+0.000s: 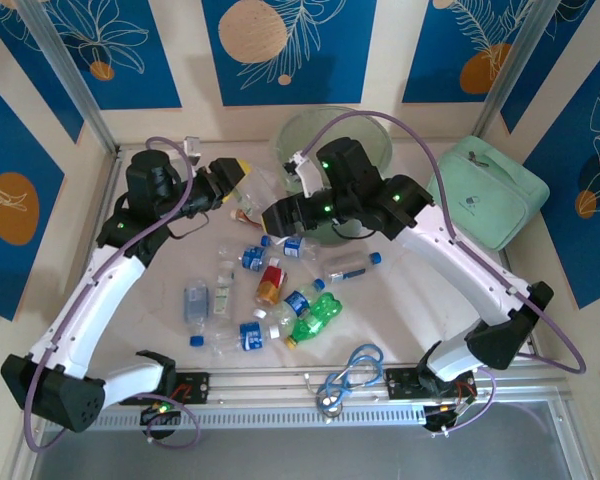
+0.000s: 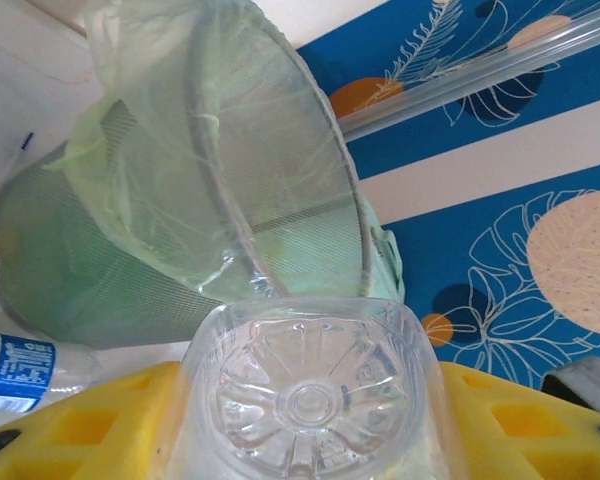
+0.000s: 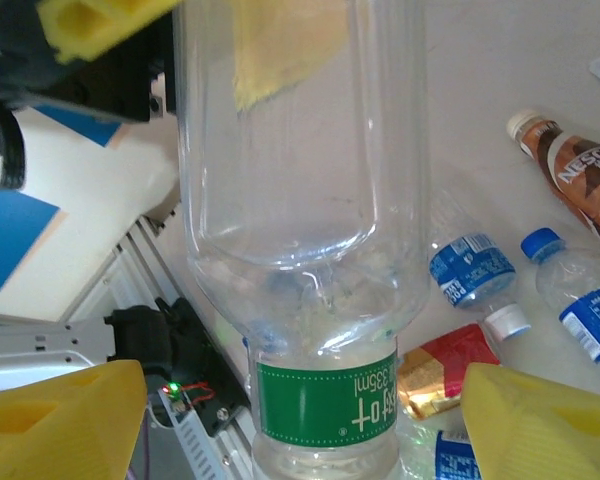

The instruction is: Put the plastic bottles in the bin

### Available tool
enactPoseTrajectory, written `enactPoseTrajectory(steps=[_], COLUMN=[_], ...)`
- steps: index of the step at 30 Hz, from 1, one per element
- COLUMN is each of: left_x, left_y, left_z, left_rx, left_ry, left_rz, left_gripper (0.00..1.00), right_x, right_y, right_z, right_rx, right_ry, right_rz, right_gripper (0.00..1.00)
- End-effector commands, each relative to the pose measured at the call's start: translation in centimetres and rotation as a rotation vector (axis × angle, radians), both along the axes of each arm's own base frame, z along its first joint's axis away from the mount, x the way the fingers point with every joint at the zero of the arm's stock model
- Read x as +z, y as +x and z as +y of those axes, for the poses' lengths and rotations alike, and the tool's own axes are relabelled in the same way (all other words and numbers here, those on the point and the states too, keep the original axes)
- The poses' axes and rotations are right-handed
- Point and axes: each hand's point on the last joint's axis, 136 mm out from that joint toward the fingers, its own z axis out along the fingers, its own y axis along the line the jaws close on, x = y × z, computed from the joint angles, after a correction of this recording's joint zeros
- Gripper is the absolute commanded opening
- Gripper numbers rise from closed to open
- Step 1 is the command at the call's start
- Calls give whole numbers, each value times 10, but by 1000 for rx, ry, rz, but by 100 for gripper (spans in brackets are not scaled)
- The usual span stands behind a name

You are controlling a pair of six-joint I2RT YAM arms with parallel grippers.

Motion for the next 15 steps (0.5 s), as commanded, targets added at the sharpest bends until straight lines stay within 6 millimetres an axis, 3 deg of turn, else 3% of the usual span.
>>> enactPoseTrajectory(steps=[1,7,15], left_x=[11,13,6], left_y=[0,3,5], left_z=[-3,-4,-1], left_rx=[-33,-49,-53], left_ry=[-54,-73,-71], left_rz=[-21,-23,-11], left_gripper=[42,42,41], right_x=[-6,-17,-14], right_y=[-1,4,9], right_z=[1,6,7], right_rx=[13,2,-20], right_ry=[-66,-149,-158], right_rz=[-30,-50,-78], right_gripper=[79,67,46])
